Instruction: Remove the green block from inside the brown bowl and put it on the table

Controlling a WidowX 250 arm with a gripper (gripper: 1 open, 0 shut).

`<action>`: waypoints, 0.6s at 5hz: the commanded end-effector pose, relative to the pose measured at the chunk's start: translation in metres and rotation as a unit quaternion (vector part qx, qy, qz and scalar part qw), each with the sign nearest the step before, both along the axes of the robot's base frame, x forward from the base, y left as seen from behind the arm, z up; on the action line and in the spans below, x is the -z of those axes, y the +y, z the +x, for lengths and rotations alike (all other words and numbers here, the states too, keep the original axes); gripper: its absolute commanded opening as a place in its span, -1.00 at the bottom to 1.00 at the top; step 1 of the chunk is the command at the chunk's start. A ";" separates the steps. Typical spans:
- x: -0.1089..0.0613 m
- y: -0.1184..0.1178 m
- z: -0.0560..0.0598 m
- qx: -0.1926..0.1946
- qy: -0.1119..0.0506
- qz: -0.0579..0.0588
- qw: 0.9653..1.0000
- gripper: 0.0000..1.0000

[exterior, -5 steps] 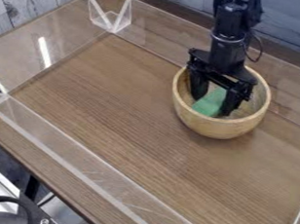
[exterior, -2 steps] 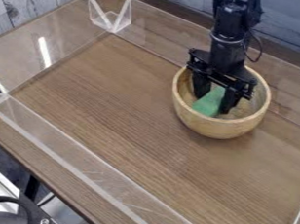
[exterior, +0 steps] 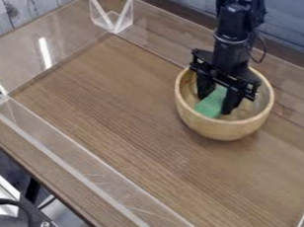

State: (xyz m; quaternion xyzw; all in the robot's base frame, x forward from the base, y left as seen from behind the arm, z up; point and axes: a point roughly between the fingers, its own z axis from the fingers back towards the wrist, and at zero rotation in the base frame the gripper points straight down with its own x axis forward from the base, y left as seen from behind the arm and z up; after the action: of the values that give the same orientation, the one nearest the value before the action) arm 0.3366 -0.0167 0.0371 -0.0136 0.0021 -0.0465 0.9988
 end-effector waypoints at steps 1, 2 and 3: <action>-0.030 0.003 0.007 -0.004 -0.041 -0.005 0.999 -1.00; -0.039 0.003 0.006 -0.004 -0.049 -0.007 0.999 -1.00; -0.051 0.004 0.004 -0.005 -0.061 -0.010 0.998 -1.00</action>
State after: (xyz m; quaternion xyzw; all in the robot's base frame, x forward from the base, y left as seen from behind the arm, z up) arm 0.3331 -0.0154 0.0640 -0.0208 -0.0183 -0.0454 0.9986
